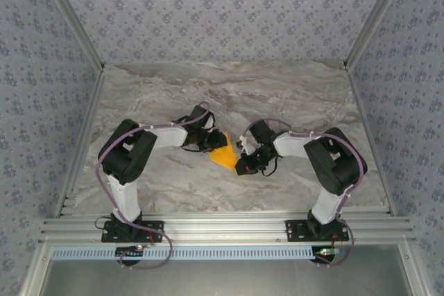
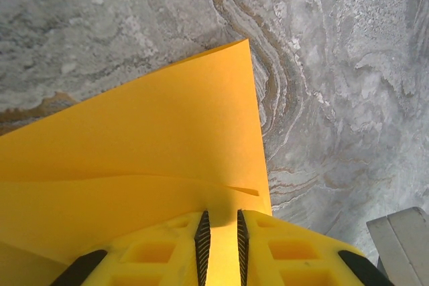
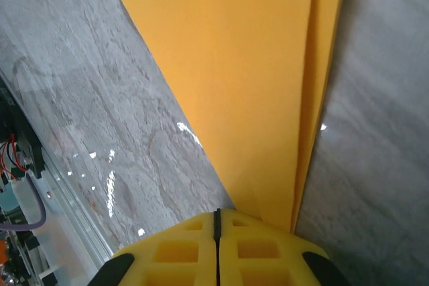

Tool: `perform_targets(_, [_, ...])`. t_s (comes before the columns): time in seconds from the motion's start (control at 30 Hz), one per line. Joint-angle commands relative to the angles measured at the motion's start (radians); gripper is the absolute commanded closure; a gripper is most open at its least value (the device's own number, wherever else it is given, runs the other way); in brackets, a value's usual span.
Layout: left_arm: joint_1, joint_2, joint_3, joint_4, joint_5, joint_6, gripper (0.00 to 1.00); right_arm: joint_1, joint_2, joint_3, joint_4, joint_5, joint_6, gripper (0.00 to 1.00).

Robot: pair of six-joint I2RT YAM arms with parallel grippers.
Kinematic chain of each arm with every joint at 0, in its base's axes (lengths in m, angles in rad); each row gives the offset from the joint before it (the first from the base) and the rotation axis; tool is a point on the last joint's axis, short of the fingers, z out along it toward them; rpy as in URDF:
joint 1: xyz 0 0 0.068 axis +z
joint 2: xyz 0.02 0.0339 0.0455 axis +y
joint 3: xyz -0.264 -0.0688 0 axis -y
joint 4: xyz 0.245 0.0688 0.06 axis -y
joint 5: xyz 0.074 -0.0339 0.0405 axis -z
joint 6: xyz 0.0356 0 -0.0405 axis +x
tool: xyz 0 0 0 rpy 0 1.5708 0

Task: Fold a paper plane with a square sheet of paper (fold left side to right side)
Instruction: Fourth fold the wing at the center of the table.

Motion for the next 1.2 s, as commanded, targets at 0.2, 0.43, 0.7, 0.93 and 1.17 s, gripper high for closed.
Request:
perform_targets(0.2, [0.007,0.017,-0.043,-0.101,-0.063,0.017,0.79,-0.011,-0.149,0.007,-0.143,-0.044,0.027,0.93])
perform_targets(0.43, [0.006,0.015,-0.043,-0.094,-0.060,0.014,0.80,-0.024,-0.059,0.084,-0.084,0.030,0.101,0.92])
perform_targets(0.7, [0.006,0.016,-0.043,-0.094,-0.056,0.014,0.80,-0.026,0.017,0.095,-0.075,0.130,0.135,0.93])
perform_targets(0.93, [0.007,0.003,-0.045,-0.082,-0.049,0.014,0.79,-0.031,0.049,0.022,-0.076,0.154,0.156,0.95])
perform_targets(1.17, [0.000,-0.070,-0.055,-0.023,-0.022,0.009,0.77,-0.062,0.058,-0.080,-0.059,0.170,0.169,1.00])
